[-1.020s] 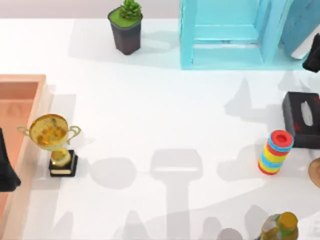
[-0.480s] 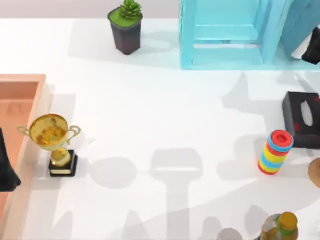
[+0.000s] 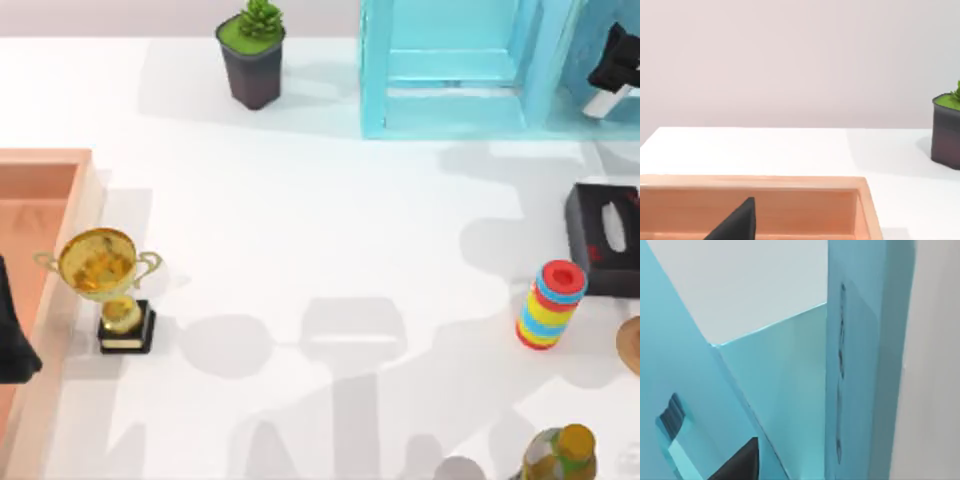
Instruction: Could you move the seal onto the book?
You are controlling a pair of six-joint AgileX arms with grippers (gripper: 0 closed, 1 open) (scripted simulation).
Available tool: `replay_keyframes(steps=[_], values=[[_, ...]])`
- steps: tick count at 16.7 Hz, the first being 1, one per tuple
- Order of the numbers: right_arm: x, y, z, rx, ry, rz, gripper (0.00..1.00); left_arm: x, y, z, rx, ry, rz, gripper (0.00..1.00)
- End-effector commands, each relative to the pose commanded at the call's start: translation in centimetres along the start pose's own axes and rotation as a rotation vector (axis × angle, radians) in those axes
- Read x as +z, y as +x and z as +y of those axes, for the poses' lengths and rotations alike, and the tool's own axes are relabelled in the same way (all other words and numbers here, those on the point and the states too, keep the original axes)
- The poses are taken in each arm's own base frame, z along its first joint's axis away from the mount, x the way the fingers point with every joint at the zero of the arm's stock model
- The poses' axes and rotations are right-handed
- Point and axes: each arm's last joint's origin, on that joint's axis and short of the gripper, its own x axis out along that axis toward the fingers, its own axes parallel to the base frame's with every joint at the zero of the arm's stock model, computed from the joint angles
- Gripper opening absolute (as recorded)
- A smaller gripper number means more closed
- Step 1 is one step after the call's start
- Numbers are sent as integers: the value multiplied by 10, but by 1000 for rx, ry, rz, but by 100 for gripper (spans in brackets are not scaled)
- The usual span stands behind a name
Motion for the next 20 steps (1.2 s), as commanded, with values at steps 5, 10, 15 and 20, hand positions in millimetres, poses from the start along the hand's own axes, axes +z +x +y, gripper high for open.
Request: replay_keyframes(steps=[5, 10, 15, 20], values=[[-14, 23, -1, 0, 0, 0, 100, 0, 0, 0, 0, 0, 0, 100], [-17, 26, -2, 0, 0, 0, 100, 0, 0, 0, 0, 0, 0, 100], [-17, 26, -2, 0, 0, 0, 70, 0, 0, 0, 0, 0, 0, 100], [-17, 26, -2, 0, 0, 0, 32, 0, 0, 0, 0, 0, 0, 100]])
